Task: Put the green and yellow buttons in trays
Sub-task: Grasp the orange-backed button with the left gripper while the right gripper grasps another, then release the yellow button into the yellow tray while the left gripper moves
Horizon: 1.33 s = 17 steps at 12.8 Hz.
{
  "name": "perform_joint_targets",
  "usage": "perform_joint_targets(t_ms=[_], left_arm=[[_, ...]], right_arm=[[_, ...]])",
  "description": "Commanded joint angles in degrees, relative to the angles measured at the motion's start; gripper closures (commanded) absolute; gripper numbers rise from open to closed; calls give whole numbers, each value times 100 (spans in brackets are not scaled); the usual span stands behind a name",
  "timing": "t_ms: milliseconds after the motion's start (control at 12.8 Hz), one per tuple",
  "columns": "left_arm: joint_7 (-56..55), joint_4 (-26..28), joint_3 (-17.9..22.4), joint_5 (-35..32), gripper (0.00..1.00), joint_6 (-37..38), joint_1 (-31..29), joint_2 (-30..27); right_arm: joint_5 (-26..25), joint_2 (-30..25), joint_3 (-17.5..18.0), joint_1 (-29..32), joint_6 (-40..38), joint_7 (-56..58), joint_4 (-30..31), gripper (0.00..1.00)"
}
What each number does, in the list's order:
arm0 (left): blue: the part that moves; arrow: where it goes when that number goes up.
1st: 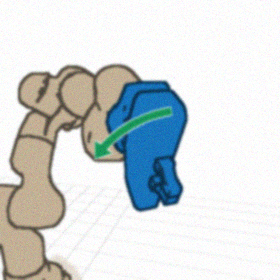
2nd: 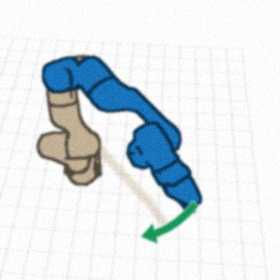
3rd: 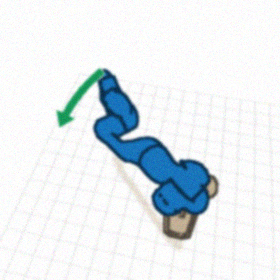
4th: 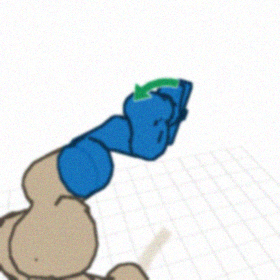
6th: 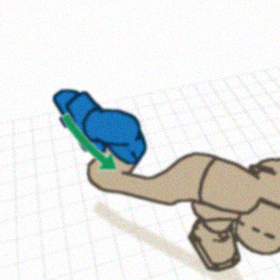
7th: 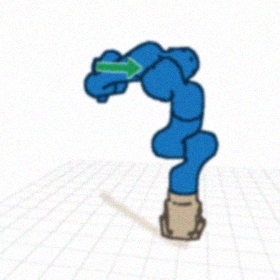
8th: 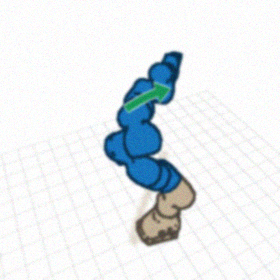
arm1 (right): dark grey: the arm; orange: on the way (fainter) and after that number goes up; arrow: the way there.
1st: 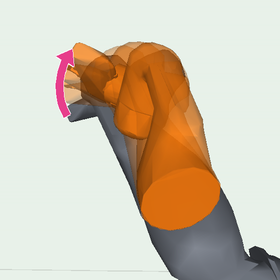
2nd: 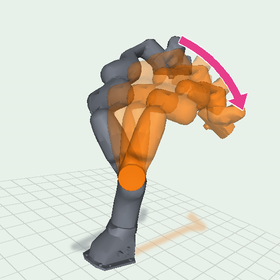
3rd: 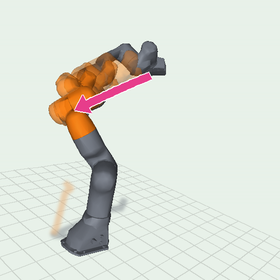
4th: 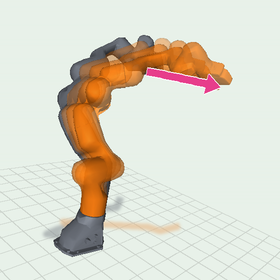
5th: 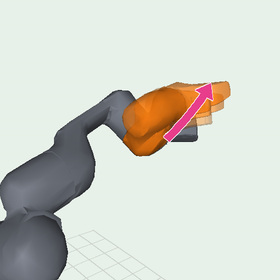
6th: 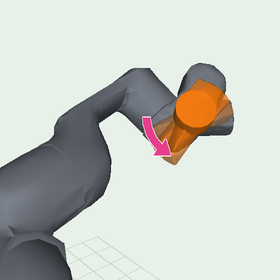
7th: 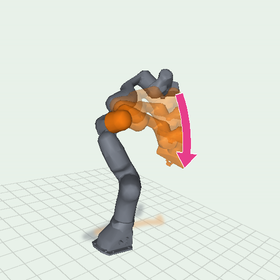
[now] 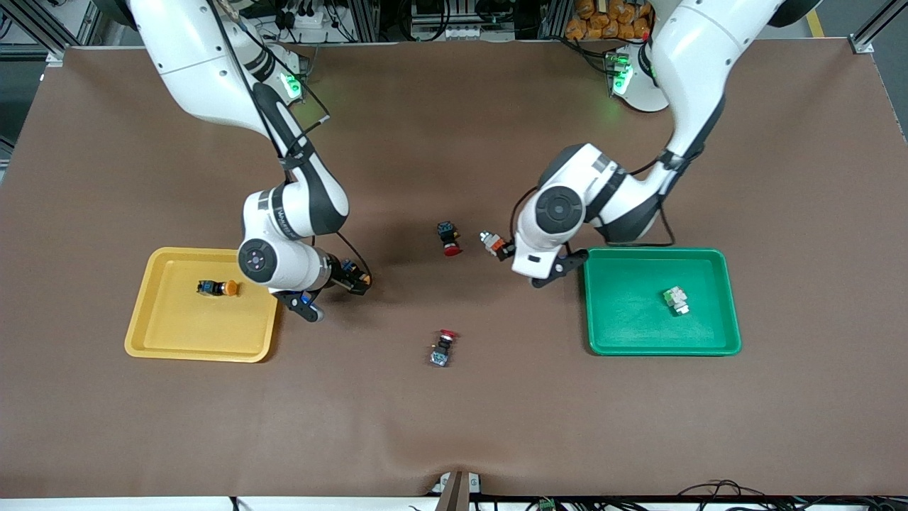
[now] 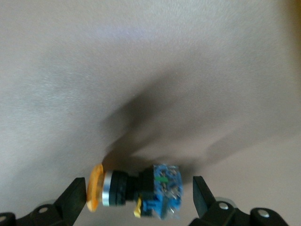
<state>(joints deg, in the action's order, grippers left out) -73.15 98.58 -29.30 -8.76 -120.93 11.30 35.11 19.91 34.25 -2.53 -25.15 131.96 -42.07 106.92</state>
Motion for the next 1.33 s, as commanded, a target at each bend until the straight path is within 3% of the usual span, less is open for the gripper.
perform_joint_targets(t_ms=[0,390,468,546,624,702,780,858,1092,1170,1248], left_arm=[[-488,-154,21,24,0,-447,222,294],[-1016,-102,47,-29,0,-1020,320,628],[-1043,-93,56,-29,0,-1073,363,673],[-1052,-93,65,-29,0,-1125,390,708],[-1052,-75,65,-29,0,-1135,408,760],[-1052,-67,65,-29,0,-1135,417,778],[-1052,-75,65,-29,0,-1143,417,831],[-1061,-75,65,-29,12,-1152,417,866],[-1088,-14,73,-38,34,-1152,425,919],[-1088,4,82,-38,51,-1152,417,919],[-1088,4,126,-38,74,-1152,417,919]], right_arm=[[84,-199,-37,-148,251,-56,329,0],[84,-181,-37,-271,269,-56,329,0],[84,-181,-46,-272,295,-47,320,11],[84,-190,-46,-272,304,-38,312,50],[84,-190,-46,-272,304,-29,312,72],[75,-216,-55,-263,295,-29,312,80],[75,-286,-63,-219,269,-3,303,81],[57,-409,-90,-175,234,49,303,81],[-92,-831,-361,202,-195,573,189,79],[-110,-893,-510,360,-423,1003,93,78],[-118,-946,-695,492,-704,1452,-21,78]])
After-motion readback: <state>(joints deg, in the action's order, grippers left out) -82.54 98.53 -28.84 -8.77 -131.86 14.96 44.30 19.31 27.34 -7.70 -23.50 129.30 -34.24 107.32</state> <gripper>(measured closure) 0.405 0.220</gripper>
